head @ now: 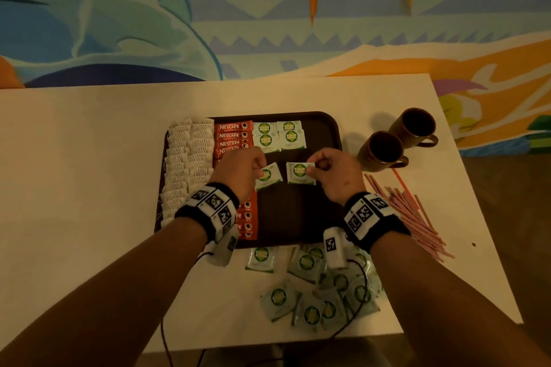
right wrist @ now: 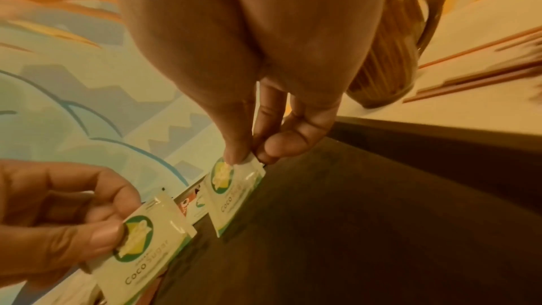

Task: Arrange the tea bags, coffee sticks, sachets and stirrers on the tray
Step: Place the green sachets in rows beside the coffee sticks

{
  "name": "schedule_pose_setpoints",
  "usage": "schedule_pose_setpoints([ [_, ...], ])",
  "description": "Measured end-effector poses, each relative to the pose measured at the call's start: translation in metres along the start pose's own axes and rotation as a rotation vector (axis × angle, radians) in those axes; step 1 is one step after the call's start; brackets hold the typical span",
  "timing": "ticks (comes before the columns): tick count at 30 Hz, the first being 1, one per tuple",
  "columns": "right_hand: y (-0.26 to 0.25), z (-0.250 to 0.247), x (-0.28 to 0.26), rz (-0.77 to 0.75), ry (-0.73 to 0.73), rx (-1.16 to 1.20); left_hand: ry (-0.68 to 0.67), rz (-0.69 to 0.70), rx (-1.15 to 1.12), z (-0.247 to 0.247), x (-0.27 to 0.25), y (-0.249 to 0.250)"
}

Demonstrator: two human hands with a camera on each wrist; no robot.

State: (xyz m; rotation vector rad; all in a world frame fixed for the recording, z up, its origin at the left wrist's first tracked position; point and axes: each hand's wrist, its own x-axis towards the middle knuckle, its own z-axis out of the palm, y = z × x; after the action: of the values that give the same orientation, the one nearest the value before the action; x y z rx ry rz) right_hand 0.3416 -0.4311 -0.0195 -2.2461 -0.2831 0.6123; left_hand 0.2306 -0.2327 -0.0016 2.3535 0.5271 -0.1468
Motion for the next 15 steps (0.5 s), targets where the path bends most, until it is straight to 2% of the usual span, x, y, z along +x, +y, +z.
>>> schedule_pose_setpoints([
  [3,-0.006,0.006,0.024,0.033,0.008,0.020,-0.031,0.028,0.038,0.000,0.033,-0.003],
  [7,-0.009,0.011,0.052,0.078,0.043,0.010,-0.008,0.044,0.080,0.003,0.063,-0.009],
  [15,-0.012,0.014,0.073,0.117,0.059,-0.073,0.018,0.100,0.143,0.006,0.083,-0.008],
])
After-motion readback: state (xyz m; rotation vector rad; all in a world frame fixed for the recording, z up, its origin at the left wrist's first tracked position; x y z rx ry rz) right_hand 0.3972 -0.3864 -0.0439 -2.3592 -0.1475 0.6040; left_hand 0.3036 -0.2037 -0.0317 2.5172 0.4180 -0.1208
